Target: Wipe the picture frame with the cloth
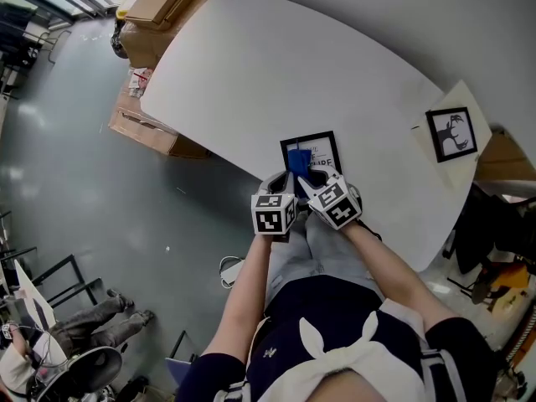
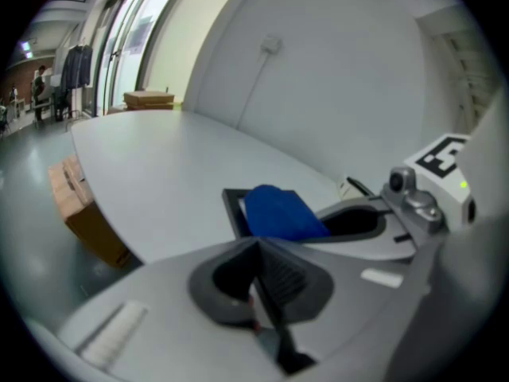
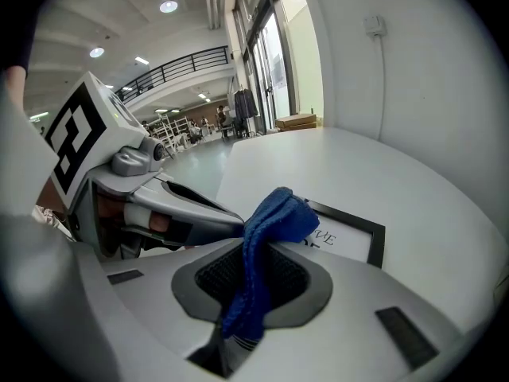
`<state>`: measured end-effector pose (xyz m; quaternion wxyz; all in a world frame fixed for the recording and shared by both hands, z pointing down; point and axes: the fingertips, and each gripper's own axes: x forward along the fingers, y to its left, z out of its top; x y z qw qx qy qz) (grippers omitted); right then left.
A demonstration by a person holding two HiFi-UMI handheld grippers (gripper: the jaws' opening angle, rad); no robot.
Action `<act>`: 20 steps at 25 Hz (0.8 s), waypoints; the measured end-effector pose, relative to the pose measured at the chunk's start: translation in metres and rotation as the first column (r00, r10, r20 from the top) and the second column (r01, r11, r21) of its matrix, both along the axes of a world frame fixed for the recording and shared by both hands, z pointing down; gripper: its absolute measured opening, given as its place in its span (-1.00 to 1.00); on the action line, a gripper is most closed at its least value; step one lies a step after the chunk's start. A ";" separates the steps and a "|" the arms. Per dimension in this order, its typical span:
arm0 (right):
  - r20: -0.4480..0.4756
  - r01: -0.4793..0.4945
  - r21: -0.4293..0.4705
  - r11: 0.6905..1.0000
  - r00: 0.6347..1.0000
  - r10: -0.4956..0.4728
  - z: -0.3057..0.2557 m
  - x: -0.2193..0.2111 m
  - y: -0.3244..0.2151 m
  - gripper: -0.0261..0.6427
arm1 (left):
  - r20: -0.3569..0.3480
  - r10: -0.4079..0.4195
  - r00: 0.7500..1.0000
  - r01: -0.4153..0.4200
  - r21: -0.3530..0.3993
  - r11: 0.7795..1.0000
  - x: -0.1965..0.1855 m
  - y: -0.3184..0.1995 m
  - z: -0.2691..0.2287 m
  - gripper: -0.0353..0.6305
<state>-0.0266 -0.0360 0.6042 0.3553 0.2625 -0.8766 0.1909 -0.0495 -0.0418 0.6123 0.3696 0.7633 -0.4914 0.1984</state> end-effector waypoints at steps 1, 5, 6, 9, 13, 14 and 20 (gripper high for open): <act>0.002 -0.003 0.005 1.000 1.000 0.003 -0.001 0.000 0.000 -0.74 | 0.002 0.001 1.000 -0.001 0.001 1.000 0.000 0.000 0.000 -0.88; -0.010 0.002 -0.017 1.000 1.000 -0.002 0.003 0.003 0.009 -0.74 | 0.006 0.001 1.000 -0.001 0.005 1.000 0.000 0.000 0.000 -0.88; -0.012 0.005 -0.025 1.000 1.000 -0.005 0.004 0.004 0.012 -0.74 | 0.007 0.001 1.000 -0.001 0.006 1.000 0.000 0.000 0.000 -0.88; -0.009 0.003 -0.033 0.999 1.000 -0.003 0.005 0.006 0.018 -0.74 | 0.009 0.000 1.000 0.000 0.003 1.000 0.001 0.001 0.001 -0.88; -0.003 0.002 -0.033 0.999 1.000 -0.002 0.005 0.007 0.023 -0.74 | 0.014 0.002 1.000 -0.002 0.006 1.000 0.001 0.001 0.001 -0.88; -0.003 0.002 -0.033 0.999 1.000 -0.003 0.005 0.007 0.025 -0.74 | 0.015 0.002 1.000 -0.002 0.007 1.000 0.000 0.000 0.001 -0.88; -0.006 0.003 -0.039 0.999 1.000 -0.003 0.005 0.009 0.032 -0.74 | 0.020 0.001 1.000 -0.001 0.009 1.000 0.001 0.000 0.001 -0.88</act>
